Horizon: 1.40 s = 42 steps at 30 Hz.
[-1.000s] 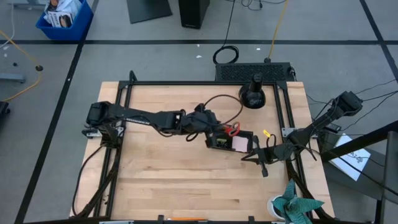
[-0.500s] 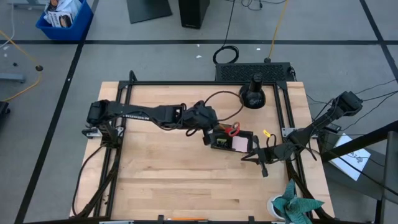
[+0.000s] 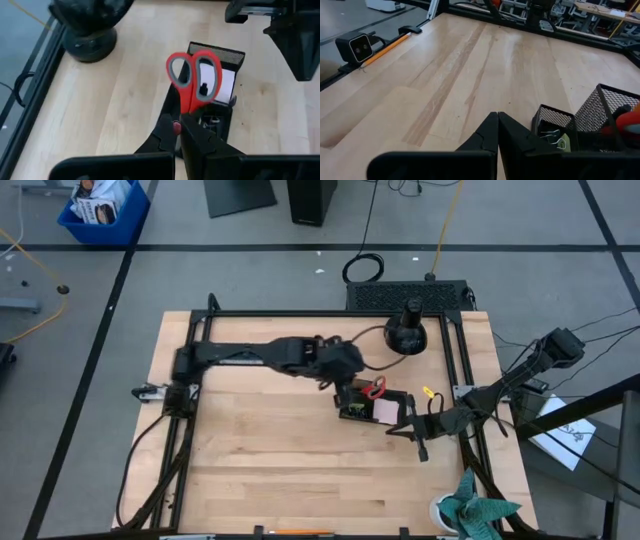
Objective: Pick and place office supplies into organizer
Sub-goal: Adjust the yellow pencil in the black desk organizer
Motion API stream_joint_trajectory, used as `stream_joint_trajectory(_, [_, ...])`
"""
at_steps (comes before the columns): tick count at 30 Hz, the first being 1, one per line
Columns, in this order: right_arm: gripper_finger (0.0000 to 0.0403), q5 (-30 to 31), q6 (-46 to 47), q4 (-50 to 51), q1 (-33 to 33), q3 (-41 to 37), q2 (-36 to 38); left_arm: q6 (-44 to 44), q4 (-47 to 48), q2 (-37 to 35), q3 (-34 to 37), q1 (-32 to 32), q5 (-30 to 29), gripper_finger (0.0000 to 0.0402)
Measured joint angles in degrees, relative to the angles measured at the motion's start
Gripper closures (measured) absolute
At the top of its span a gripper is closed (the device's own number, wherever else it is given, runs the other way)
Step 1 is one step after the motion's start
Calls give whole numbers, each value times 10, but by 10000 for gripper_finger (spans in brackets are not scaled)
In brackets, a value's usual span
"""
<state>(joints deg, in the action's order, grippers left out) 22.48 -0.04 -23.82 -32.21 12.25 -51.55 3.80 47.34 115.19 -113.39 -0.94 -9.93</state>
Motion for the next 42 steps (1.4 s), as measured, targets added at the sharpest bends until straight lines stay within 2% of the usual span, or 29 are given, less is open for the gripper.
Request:
stream_joint_trajectory(6, [403, -2, 3, -1, -1, 0, 0, -21, 105, 115, -158, -2, 21, 384])
stream_joint_trajectory(10, [403, -2, 4, 1, -1, 0, 0, -33, 128, 152, -215, -2, 24, 391])
stream_joint_trajectory(26, [403, -2, 2, -4, -1, 0, 0, -52, 144, 157, -215, -4, 50, 396])
stream_joint_trajectory(37, [403, -3, -3, -16, -1, 0, 0, -52, 115, 159, -214, -4, 47, 383])
stream_joint_trajectory(42, [403, -3, -3, -16, -1, 0, 0, -53, 110, 160, -213, -1, 44, 361])
